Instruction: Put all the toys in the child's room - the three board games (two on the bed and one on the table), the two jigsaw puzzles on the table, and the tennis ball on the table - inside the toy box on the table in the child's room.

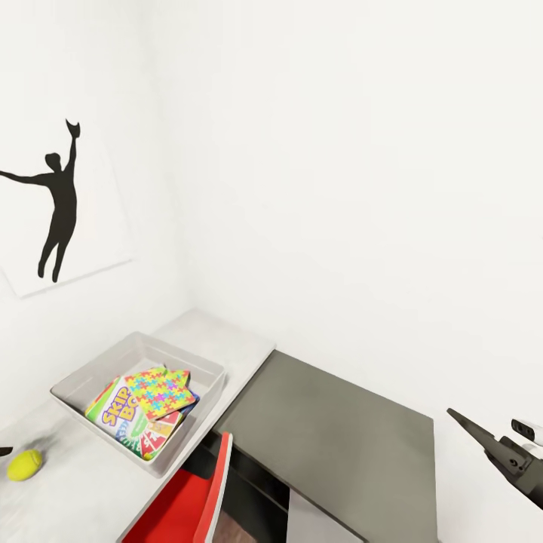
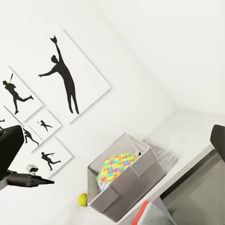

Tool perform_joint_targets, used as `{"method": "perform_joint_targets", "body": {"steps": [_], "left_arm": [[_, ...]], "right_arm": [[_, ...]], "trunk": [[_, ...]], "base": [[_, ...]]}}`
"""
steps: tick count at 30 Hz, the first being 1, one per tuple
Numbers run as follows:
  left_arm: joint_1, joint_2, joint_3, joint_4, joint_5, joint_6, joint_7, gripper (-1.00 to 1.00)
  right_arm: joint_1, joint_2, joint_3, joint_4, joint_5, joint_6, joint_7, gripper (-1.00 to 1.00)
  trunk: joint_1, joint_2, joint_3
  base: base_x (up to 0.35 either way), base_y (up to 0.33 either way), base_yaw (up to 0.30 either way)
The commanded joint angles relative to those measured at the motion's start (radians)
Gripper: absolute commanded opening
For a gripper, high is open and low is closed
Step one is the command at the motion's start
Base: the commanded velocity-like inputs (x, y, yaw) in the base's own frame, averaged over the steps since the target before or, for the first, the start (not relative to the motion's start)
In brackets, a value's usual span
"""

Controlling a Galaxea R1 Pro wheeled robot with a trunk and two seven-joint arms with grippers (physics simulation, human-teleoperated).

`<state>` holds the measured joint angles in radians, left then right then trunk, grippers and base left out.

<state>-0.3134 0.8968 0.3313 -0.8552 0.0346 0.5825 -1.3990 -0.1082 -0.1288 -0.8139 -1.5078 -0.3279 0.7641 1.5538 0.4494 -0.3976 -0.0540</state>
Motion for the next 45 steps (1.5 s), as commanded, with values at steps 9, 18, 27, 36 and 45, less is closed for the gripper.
{"method": "perform_joint_targets", "body": {"steps": [9,18,27,36,45], "left_arm": [[-0.001,-0.007,-0.003,0.003,-0.001,0.006,0.124,1.00],[-0.001,-0.009,-0.003,0.004,-0.002,0.005,0.156,1.00],[-0.001,-0.009,-0.003,0.004,-0.002,0.005,0.201,1.00],[-0.001,-0.008,0.002,0.004,-0.001,0.005,0.250,1.00],[-0.001,-0.008,0.004,-0.003,0.001,-0.001,0.353,1.00]], "right_arm": [[-0.001,0.000,0.000,0.000,0.000,0.011,0.003,1.00],[-0.001,0.000,0.001,0.000,0.001,0.009,0.003,1.00],[-0.001,0.000,0.001,0.000,0.001,0.009,0.003,1.00],[-0.001,0.001,0.001,0.000,0.000,0.009,0.003,1.00],[-0.001,0.001,0.001,-0.002,0.000,0.009,0.003,1.00]], "trunk": [[0.001,-0.002,-0.012],[0.001,-0.002,-0.024],[0.001,-0.002,-0.036],[0.001,-0.002,-0.050],[0.001,-0.002,-0.065]], "base": [[0.000,0.000,0.000],[0.000,0.000,0.000],[0.000,0.000,0.000],[0.000,0.000,0.000],[0.000,0.000,0.000]]}}
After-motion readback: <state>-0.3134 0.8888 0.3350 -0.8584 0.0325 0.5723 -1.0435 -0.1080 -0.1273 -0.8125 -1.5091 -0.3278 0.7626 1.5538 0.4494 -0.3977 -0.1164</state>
